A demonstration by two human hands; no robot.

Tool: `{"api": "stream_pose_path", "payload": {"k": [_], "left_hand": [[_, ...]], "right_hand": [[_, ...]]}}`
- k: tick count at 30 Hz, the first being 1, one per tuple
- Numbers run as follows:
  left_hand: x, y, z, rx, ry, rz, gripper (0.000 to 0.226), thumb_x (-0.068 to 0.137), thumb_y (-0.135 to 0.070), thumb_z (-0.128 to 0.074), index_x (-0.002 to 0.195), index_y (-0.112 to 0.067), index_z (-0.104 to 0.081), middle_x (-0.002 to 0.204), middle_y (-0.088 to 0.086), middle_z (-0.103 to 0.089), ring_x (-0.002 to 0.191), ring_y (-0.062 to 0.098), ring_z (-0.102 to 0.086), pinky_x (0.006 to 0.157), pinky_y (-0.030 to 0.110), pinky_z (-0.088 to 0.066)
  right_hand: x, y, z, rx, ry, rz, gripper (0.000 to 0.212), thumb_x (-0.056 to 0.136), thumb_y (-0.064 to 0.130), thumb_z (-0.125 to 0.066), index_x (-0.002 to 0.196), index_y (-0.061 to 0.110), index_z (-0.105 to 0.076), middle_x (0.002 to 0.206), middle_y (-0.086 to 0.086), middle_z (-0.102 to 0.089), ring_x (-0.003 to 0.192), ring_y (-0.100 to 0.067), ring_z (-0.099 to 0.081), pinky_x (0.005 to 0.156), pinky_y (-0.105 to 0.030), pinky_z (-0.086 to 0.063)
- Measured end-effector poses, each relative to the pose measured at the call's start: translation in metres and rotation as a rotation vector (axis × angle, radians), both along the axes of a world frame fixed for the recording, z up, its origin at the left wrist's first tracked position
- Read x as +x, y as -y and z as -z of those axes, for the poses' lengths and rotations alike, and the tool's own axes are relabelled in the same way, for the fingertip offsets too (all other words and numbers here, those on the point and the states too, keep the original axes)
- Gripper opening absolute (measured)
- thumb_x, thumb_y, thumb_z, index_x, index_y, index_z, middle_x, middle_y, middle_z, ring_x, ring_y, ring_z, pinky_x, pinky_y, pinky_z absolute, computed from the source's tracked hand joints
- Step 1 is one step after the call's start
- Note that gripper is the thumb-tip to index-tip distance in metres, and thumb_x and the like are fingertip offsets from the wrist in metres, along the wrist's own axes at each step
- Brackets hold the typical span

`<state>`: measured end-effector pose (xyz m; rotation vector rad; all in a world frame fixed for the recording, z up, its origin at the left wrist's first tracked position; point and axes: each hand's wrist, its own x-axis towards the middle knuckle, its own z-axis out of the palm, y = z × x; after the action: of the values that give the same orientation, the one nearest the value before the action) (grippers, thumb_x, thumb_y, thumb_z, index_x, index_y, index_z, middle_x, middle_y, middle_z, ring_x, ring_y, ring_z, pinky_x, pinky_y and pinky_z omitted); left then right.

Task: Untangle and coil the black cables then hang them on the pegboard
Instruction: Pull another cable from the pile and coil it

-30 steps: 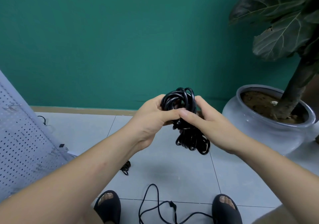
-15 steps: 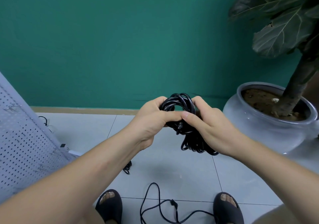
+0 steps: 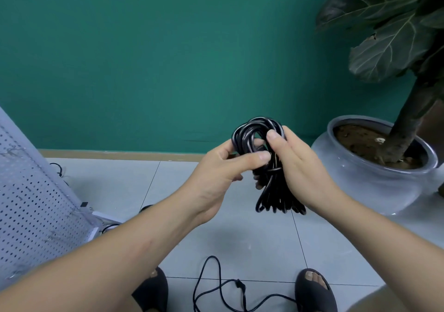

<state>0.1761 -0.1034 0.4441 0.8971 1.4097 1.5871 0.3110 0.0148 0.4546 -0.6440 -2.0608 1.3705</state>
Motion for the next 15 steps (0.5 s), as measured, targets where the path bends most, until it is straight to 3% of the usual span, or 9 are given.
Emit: {"api": "stream_pose_path", "payload": {"k": [2, 4, 8, 11, 13, 15], "left_hand": [[0.002, 0.003, 0.003, 0.063, 0.008, 0.103, 0.049, 0.089, -0.021, -0.083, 0.136, -0.023, -0.068, 0.115, 0.001, -0.072, 0.093, 0.022, -0.058, 0.098, 0.034, -0.05], [0.002, 0.006, 0.004, 0.103, -0.041, 0.116, 0.051, 0.093, -0.014, -0.082, 0.14, -0.017, -0.064, 0.126, 0.014, -0.07, 0.095, 0.026, -0.058, 0.105, 0.034, -0.053], [0.0, 0.011, 0.003, 0.096, -0.164, 0.071, 0.045, 0.091, -0.01, -0.082, 0.133, -0.011, -0.064, 0.124, 0.02, -0.069, 0.099, 0.019, -0.064, 0.099, 0.026, -0.053], [-0.001, 0.011, 0.004, 0.093, -0.159, 0.06, 0.05, 0.09, -0.01, -0.083, 0.136, -0.012, -0.062, 0.125, 0.016, -0.07, 0.096, 0.019, -0.066, 0.096, 0.033, -0.059], [-0.006, 0.011, 0.004, 0.083, -0.193, 0.046, 0.056, 0.089, -0.012, -0.086, 0.139, -0.017, -0.062, 0.132, 0.007, -0.07, 0.1, 0.023, -0.069, 0.1, 0.043, -0.059], [-0.011, 0.011, 0.003, 0.077, -0.239, 0.03, 0.059, 0.086, -0.017, -0.09, 0.138, -0.023, -0.064, 0.138, 0.002, -0.067, 0.107, 0.029, -0.072, 0.102, 0.05, -0.059]], "right_hand": [[0.0, 0.0, -0.005, -0.208, -0.055, -0.009, 0.036, 0.114, 0.046, -0.046, 0.117, 0.014, -0.062, 0.092, -0.013, -0.077, 0.066, -0.038, -0.074, 0.064, -0.045, -0.06], [-0.001, 0.001, -0.008, -0.35, -0.07, -0.032, 0.036, 0.114, 0.047, -0.047, 0.119, 0.016, -0.066, 0.093, -0.014, -0.077, 0.064, -0.04, -0.071, 0.064, -0.049, -0.062], [-0.001, 0.0, -0.004, -0.341, -0.019, -0.109, 0.042, 0.113, 0.052, -0.047, 0.125, 0.014, -0.061, 0.095, -0.011, -0.077, 0.068, -0.04, -0.07, 0.079, -0.07, -0.062], [0.001, -0.007, -0.001, -0.425, 0.016, -0.226, 0.058, 0.105, 0.064, -0.055, 0.135, 0.014, -0.055, 0.11, -0.014, -0.074, 0.081, -0.045, -0.071, 0.091, -0.078, -0.055], [0.005, -0.01, -0.005, -0.468, 0.036, -0.378, 0.067, 0.097, 0.062, -0.07, 0.146, 0.02, -0.051, 0.133, -0.015, -0.069, 0.103, -0.051, -0.073, 0.099, -0.072, -0.056], [0.011, -0.011, -0.008, -0.295, 0.088, -0.454, 0.072, 0.089, 0.033, -0.088, 0.147, 0.028, -0.047, 0.138, -0.008, -0.066, 0.114, -0.038, -0.074, 0.095, -0.051, -0.063]]}}
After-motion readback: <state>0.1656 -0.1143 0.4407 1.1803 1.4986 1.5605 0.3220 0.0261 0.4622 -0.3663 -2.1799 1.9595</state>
